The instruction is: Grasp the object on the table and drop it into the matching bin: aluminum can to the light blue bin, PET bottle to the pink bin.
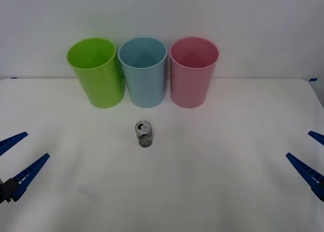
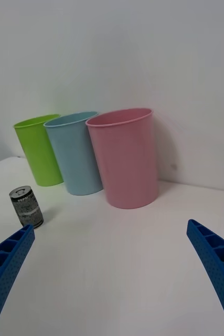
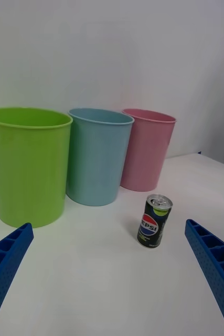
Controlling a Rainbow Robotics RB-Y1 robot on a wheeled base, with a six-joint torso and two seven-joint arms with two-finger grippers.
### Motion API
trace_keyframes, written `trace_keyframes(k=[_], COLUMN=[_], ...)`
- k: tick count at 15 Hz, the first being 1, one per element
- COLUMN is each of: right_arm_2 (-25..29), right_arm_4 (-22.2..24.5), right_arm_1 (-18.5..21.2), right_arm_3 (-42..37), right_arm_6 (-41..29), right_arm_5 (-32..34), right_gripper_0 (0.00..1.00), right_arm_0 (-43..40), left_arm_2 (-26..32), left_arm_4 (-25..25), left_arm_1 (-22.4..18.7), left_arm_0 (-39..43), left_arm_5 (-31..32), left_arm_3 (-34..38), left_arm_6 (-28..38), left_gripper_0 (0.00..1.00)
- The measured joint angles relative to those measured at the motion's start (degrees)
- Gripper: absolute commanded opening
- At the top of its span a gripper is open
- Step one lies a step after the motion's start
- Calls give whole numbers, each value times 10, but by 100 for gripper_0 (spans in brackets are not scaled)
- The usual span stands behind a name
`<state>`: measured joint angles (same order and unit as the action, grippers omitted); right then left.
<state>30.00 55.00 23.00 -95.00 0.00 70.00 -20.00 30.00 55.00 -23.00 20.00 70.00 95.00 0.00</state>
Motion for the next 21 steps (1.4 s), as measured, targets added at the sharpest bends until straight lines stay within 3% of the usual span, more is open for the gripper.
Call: trace_keyframes(k=[8, 18, 21], right_arm_2=[-24, -152, -171], right_arm_4=[0, 45, 75], right_arm_1=[14, 12, -11], right_arm_3=[-4, 2, 28], right_arm_6=[0, 18, 34], right_arm_5=[0, -48, -50], right_gripper_0=[100, 100, 100], right_arm_0=[2, 23, 51], left_arm_2=[0, 0, 0], left_arm_4=[0, 0, 0], left_arm_1=[0, 0, 0], left_arm_0=[0, 0, 0], left_arm_5=[0, 0, 0], left_arm_3=[0, 0, 0], left_arm_6=[0, 0, 0], left_gripper_0=[100, 100, 100])
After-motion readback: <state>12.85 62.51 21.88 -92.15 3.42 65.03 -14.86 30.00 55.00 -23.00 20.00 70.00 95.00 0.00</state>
